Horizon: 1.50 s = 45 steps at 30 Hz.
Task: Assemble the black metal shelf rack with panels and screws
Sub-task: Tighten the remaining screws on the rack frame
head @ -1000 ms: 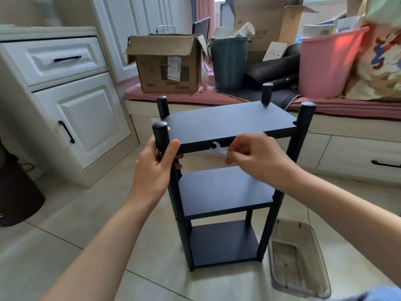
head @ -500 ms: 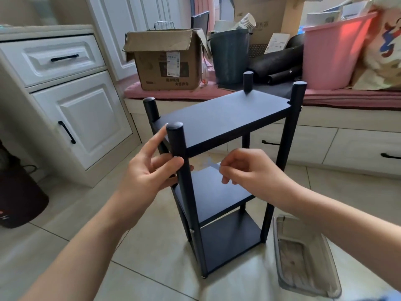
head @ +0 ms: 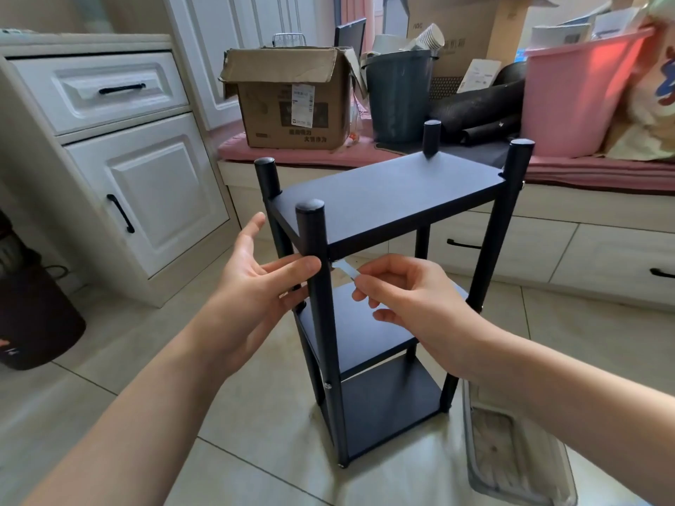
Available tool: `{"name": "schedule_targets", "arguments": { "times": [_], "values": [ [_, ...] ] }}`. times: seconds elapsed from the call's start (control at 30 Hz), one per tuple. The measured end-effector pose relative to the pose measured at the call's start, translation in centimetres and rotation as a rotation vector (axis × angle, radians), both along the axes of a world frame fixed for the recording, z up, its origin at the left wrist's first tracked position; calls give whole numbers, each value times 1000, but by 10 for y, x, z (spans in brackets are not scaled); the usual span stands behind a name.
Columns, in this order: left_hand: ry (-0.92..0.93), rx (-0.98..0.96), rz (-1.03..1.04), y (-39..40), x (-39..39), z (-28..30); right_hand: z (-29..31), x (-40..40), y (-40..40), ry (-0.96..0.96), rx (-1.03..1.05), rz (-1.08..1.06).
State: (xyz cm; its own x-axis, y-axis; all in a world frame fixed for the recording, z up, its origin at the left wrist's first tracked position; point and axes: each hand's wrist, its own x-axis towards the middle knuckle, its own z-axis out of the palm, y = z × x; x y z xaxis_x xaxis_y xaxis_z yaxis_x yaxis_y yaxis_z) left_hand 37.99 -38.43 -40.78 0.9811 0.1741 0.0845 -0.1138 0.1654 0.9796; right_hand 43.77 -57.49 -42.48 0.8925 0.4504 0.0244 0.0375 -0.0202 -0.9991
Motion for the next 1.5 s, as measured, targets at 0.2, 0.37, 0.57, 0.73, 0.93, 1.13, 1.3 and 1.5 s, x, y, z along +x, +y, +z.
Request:
{"name": "schedule_targets", "arguments": {
  "times": [0.2, 0.37, 0.57, 0.73, 0.93, 1.13, 1.3, 1.5],
  "values": [
    [21, -45, -34, 2, 3, -5, -2, 1, 12, -64, 0, -78],
    [10, -83, -62, 4, 6, -8, -5, 0, 19, -78, -27, -100],
    [5, -131, -72, 0, 8, -8, -3, 1, 20, -140, -21, -141],
    [-11, -124, -66, 0, 7, -7, -2, 2, 21, -188, -17, -148],
    [-2, -151, -51, -1, 6, -5, -3, 3, 22, -83, 68, -148],
    [5, -167, -49, -3, 6, -4, -1, 3, 21, -32, 166, -166],
    [3, -181, -43, -4, 6, -4, 0, 2, 24, 18, 218, -147],
    [-17, -206, -33, -5, 6, -3, 1, 4, 22, 108, 290, -114]
  ]
}}
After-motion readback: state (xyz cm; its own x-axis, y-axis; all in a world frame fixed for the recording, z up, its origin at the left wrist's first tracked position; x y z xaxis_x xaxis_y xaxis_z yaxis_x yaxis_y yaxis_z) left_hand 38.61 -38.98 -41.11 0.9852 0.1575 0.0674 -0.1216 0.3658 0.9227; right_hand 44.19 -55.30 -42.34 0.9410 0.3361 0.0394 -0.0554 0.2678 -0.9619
